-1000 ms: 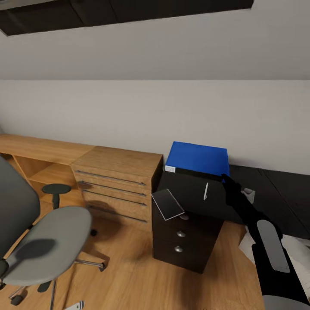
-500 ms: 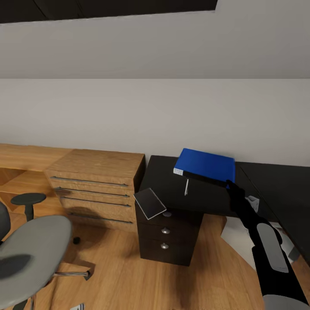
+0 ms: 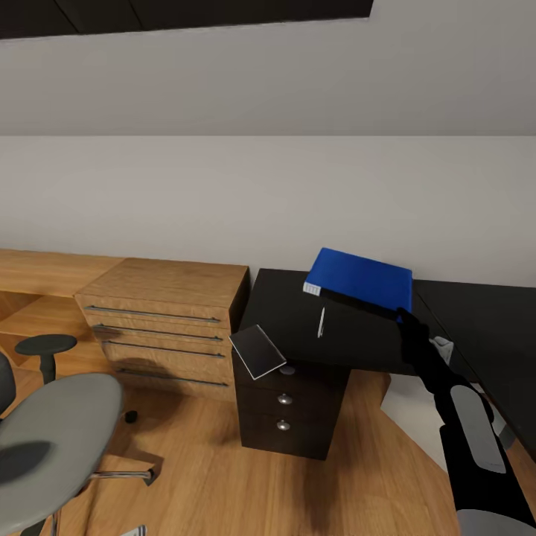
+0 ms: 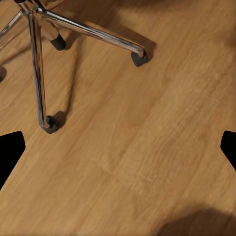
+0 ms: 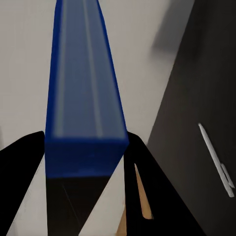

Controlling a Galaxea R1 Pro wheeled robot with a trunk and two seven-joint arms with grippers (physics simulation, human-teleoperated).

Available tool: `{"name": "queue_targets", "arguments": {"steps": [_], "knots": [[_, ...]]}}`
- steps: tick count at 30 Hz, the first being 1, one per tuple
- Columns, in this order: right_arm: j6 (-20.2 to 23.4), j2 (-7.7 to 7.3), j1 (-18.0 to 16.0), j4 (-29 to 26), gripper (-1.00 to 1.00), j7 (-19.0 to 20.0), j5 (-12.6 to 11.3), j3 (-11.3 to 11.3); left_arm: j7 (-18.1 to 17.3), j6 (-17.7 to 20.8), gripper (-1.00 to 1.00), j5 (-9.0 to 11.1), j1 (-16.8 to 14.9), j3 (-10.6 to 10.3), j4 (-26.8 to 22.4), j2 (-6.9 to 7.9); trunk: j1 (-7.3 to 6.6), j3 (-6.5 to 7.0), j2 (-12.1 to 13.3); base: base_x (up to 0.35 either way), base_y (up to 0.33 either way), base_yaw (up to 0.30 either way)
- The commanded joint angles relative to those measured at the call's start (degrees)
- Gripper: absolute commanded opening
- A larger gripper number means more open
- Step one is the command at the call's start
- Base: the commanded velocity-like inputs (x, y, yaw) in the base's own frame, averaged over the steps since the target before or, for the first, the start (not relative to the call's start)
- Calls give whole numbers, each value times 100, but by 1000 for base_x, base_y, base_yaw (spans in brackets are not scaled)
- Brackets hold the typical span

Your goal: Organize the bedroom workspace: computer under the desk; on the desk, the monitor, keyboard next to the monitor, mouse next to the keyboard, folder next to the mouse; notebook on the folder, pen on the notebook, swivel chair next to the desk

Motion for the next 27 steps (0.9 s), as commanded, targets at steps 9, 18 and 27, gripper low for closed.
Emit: {"name": "queue_targets", "arguments": {"steps": [9, 18, 27], "knots": [[-6, 10, -4, -9, -100, -70, -175, 0, -4, -29, 100, 60, -4, -13, 3, 5, 0, -5, -3, 0, 0, -43], [23, 11, -4, -102, -100, -60, -202, 0, -4, -29, 100, 60, -3, -12, 3, 3, 0, -15, -3, 0, 0, -103], [-28, 134, -4, -94, -100, -82, -199, 6, -4, -29, 100, 60, -4, -7, 3, 3, 0, -20, -3, 0, 0, -17]]}}
